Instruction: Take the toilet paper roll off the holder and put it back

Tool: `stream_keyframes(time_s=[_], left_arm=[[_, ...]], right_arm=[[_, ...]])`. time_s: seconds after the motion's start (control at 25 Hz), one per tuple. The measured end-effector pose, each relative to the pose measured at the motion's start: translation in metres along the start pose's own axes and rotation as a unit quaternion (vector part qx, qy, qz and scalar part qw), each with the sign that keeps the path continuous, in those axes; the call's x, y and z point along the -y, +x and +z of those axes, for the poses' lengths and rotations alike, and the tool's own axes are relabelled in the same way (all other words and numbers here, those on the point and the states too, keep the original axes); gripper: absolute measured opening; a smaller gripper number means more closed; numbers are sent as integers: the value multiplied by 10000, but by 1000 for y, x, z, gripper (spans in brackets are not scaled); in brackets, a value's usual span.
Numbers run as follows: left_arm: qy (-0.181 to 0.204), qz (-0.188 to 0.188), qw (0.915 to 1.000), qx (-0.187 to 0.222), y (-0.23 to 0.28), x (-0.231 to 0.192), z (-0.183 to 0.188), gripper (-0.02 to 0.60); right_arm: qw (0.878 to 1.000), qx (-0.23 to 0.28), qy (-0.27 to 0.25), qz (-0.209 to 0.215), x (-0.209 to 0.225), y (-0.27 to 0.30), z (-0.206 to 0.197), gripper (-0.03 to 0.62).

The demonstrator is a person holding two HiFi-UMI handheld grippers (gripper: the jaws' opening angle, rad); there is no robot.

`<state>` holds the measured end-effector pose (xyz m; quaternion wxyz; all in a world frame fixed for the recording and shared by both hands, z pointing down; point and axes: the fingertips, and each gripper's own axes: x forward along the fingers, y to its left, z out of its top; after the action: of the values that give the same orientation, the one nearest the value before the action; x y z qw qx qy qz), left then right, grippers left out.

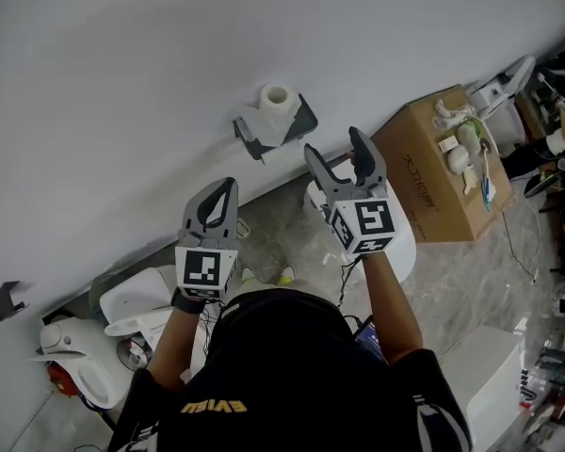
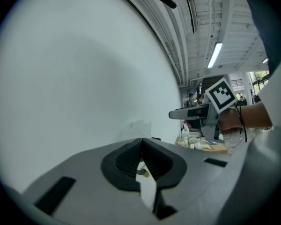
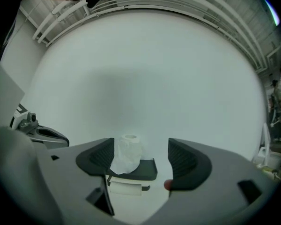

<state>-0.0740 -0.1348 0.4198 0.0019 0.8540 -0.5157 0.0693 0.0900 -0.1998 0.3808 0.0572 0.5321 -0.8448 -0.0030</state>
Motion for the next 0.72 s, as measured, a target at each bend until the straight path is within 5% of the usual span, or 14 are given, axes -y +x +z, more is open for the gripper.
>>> stream_keyframes(time_s=[0.72], left_arm=[[141,-286,9995,58,18,12,9,11]], right_arm=[[9996,5,-14,-286,22,-24,7,307]])
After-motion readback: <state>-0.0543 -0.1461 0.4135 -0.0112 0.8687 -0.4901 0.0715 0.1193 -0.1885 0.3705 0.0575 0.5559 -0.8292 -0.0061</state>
